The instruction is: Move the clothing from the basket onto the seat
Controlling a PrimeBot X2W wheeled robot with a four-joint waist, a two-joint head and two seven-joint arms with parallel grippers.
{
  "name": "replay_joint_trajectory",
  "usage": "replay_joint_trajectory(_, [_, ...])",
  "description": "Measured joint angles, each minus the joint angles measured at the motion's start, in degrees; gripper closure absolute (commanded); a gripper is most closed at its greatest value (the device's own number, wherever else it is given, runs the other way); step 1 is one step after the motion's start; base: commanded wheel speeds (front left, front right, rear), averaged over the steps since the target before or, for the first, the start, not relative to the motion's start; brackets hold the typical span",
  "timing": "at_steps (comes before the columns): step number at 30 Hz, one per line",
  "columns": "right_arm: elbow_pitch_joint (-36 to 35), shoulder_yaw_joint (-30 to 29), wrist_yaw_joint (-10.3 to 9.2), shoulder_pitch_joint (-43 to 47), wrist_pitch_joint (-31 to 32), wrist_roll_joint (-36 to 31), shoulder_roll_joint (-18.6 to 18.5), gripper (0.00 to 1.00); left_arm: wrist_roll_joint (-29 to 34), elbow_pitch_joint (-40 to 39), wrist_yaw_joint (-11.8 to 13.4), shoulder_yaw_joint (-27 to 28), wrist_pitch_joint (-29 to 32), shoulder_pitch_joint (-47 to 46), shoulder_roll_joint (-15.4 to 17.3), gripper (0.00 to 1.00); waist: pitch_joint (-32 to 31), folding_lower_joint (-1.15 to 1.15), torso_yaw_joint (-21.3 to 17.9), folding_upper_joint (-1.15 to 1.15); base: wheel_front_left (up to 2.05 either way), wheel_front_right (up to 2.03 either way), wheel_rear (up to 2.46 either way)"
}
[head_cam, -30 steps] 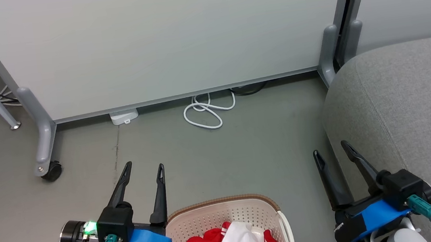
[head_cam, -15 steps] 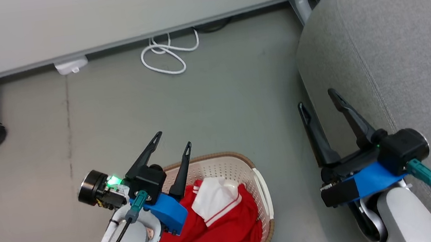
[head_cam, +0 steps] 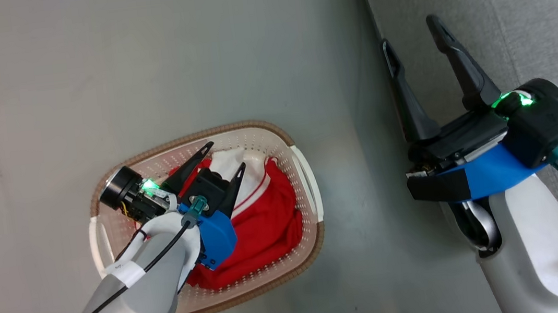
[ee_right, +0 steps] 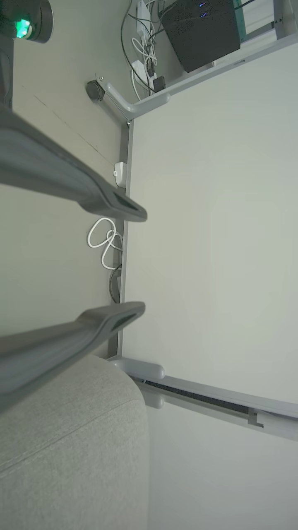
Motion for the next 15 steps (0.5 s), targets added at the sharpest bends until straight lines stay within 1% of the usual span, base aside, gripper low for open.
replay_joint_trajectory(6, [-1.68,0.78,0.00,-3.36,0.00,-0.74,0.00,0.00,-3.19,9.02,-0.01,-6.23,0.00,-5.82,0.04,0.00,7.60,0.00,-0.76,0.00,0.00,0.00,0.00])
replay_joint_trajectory(11, [-3.49,1.00,0.00,-5.21,0.00,-1.27,0.00,0.00,-5.82,14.70,-0.01,-11.14,0.04,-9.94,-0.22,0.00,13.06,0.00,-1.20,0.00,0.00,0.00,0.00])
replay_joint_trajectory(15, [-4.86,1.03,0.00,-5.91,0.00,-1.81,0.01,0.00,-7.73,17.88,-0.01,-14.75,1.24,-13.00,-0.08,0.00,17.02,0.00,-1.58,0.00,0.00,0.00,0.00])
